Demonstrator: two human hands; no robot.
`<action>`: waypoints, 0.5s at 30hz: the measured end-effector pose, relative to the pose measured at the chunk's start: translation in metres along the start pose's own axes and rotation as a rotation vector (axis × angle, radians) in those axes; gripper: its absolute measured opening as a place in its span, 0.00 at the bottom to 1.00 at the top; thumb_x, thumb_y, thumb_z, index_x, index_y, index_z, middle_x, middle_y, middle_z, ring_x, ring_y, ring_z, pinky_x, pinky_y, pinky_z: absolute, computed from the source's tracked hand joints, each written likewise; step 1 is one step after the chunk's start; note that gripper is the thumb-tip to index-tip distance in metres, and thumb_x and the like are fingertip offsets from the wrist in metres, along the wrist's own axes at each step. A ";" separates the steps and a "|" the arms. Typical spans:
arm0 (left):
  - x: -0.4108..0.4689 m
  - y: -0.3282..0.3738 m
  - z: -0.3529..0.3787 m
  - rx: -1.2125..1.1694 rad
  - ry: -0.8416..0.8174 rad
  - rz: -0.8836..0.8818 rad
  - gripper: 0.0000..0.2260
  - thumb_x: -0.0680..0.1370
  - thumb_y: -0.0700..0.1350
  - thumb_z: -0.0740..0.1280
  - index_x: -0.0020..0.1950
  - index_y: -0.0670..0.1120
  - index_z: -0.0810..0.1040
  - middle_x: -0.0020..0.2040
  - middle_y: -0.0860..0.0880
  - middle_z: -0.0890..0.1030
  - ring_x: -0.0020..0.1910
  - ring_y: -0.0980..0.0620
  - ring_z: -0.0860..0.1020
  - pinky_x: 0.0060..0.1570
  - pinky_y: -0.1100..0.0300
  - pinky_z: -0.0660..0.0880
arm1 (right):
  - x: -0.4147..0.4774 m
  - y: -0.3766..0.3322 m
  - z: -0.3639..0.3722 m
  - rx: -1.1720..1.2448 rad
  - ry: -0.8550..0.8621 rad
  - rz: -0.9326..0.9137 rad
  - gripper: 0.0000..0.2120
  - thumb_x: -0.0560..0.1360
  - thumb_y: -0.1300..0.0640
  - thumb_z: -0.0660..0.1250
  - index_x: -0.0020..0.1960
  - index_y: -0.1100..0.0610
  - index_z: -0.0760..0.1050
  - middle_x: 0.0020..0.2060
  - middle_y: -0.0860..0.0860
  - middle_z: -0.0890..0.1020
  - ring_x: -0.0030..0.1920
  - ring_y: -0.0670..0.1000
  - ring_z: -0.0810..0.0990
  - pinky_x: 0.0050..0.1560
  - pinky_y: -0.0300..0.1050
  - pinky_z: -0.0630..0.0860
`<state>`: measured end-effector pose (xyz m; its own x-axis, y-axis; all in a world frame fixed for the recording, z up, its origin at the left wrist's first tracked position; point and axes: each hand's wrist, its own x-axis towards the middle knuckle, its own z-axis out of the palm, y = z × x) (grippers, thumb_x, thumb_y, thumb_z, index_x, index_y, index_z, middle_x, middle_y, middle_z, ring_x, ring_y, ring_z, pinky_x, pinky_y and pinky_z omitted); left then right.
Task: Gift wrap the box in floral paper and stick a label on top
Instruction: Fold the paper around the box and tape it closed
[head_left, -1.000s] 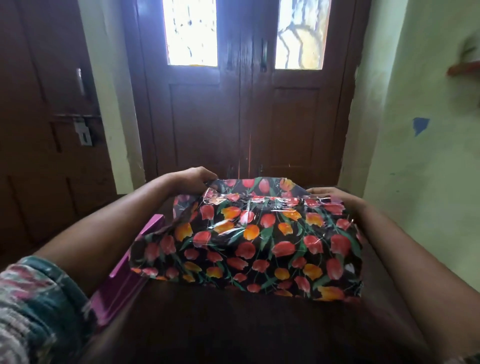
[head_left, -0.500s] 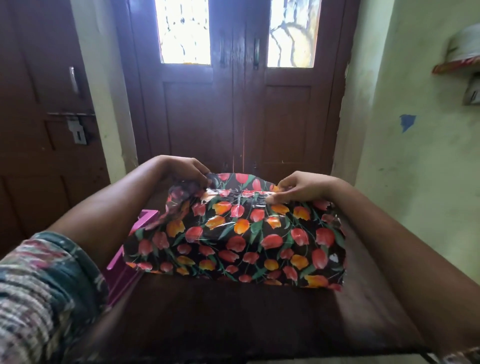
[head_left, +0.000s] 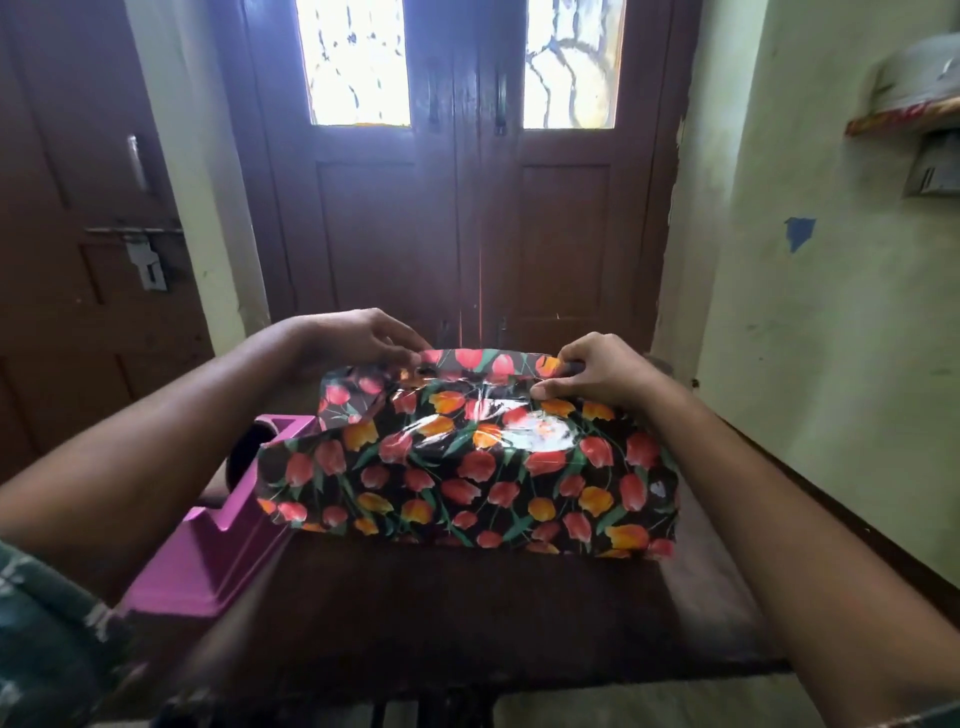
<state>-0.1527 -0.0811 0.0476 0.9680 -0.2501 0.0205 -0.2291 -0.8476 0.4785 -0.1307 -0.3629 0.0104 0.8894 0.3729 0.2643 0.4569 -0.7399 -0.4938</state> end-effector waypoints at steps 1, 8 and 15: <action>-0.002 0.003 0.002 0.087 -0.026 0.003 0.09 0.76 0.48 0.68 0.55 0.54 0.81 0.46 0.55 0.83 0.44 0.56 0.80 0.44 0.64 0.76 | 0.001 0.001 0.004 -0.019 0.028 -0.025 0.16 0.66 0.44 0.74 0.33 0.54 0.74 0.31 0.46 0.75 0.35 0.46 0.73 0.31 0.40 0.66; -0.007 0.013 0.030 0.366 0.153 0.100 0.09 0.73 0.47 0.71 0.53 0.50 0.83 0.45 0.53 0.83 0.40 0.59 0.78 0.41 0.73 0.72 | -0.010 0.011 0.022 -0.125 0.210 -0.190 0.20 0.67 0.40 0.70 0.50 0.54 0.83 0.44 0.50 0.85 0.43 0.48 0.81 0.45 0.48 0.79; -0.032 0.034 0.045 0.276 -0.070 0.011 0.23 0.74 0.59 0.66 0.66 0.51 0.74 0.59 0.53 0.78 0.53 0.55 0.77 0.52 0.64 0.72 | -0.033 0.018 0.022 -0.126 0.203 -0.203 0.16 0.72 0.41 0.66 0.47 0.52 0.82 0.42 0.47 0.84 0.42 0.45 0.81 0.43 0.42 0.76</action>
<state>-0.1960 -0.1229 0.0232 0.9581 -0.2834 -0.0405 -0.2680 -0.9377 0.2212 -0.1510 -0.3765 -0.0252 0.7539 0.4101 0.5133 0.6087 -0.7299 -0.3109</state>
